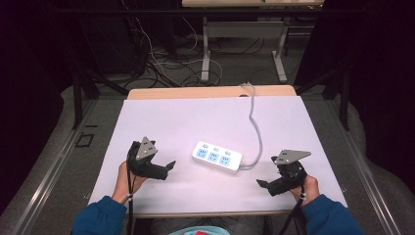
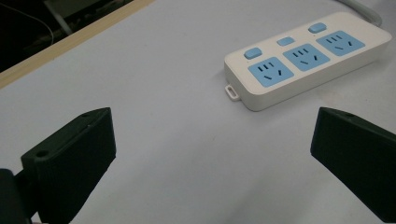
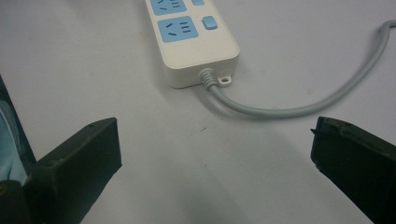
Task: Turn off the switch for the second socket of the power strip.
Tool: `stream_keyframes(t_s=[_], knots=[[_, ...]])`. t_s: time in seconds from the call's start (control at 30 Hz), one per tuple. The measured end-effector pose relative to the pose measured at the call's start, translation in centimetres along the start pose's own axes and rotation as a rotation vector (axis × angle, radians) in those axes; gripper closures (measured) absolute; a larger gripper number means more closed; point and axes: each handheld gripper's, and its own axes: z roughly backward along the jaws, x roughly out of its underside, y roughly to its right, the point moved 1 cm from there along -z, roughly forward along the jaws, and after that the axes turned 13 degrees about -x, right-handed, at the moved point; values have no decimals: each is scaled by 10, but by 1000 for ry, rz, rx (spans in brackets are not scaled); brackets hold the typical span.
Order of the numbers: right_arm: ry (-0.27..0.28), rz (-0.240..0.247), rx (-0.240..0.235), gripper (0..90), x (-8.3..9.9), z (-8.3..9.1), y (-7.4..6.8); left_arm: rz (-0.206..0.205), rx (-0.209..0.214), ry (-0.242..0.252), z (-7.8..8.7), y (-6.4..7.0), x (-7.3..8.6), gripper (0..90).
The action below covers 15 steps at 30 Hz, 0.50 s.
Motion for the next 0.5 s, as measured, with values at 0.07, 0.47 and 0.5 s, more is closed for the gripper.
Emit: stream_keyframes(t_s=[0.07,0.47,0.5], knots=[[0,0,0,11,0,0,0,7,2,0,-1,1,-1,3],[-4,-3,-5,13,0,0,0,-11,22,6,-14,7,-12,3],[-4,-3,-5,13,0,0,0,-12,26,6,-16,8,-14,3]])
